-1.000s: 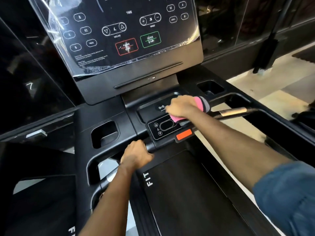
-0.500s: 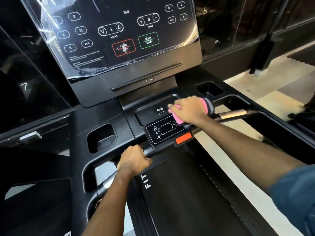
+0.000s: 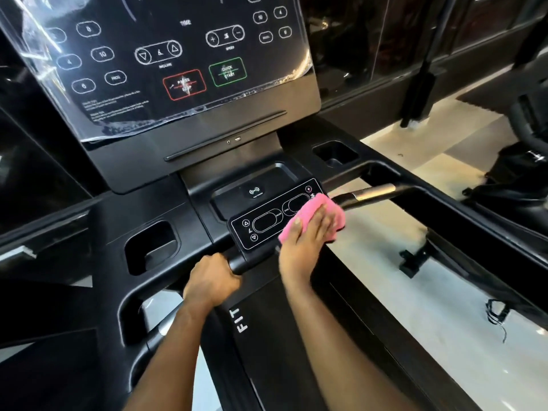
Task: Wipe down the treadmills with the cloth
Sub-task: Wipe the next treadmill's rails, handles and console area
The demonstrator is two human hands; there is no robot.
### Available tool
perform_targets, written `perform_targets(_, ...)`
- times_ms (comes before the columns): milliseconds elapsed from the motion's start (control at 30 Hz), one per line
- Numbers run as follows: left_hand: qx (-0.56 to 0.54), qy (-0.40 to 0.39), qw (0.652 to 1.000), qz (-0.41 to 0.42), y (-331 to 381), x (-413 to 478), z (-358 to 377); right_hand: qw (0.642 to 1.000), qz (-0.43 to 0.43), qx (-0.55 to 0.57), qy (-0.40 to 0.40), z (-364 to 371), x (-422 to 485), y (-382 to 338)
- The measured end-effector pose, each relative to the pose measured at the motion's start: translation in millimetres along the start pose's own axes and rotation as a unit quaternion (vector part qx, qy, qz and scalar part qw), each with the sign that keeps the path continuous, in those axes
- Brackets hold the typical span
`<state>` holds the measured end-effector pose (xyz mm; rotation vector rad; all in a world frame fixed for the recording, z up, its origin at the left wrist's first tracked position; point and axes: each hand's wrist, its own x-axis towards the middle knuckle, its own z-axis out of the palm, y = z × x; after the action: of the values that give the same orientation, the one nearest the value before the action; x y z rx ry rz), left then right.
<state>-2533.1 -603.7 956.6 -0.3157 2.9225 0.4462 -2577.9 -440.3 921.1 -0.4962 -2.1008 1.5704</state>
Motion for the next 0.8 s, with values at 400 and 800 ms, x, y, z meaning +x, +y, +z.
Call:
perform_targets(400, 0.004, 0.007, 1.0, -0.002, 0.1, 0.9, 1.0, 0.788, 0.387, 0.476, -0.054, -9.6, 38.7, 9.1)
perform_targets(800, -0.058, 0.006, 0.997, 0.049, -6.1, -0.9, -0.2, 0.795, 0.364, 0.485, 0.016, -3.9, 36.2, 4.4)
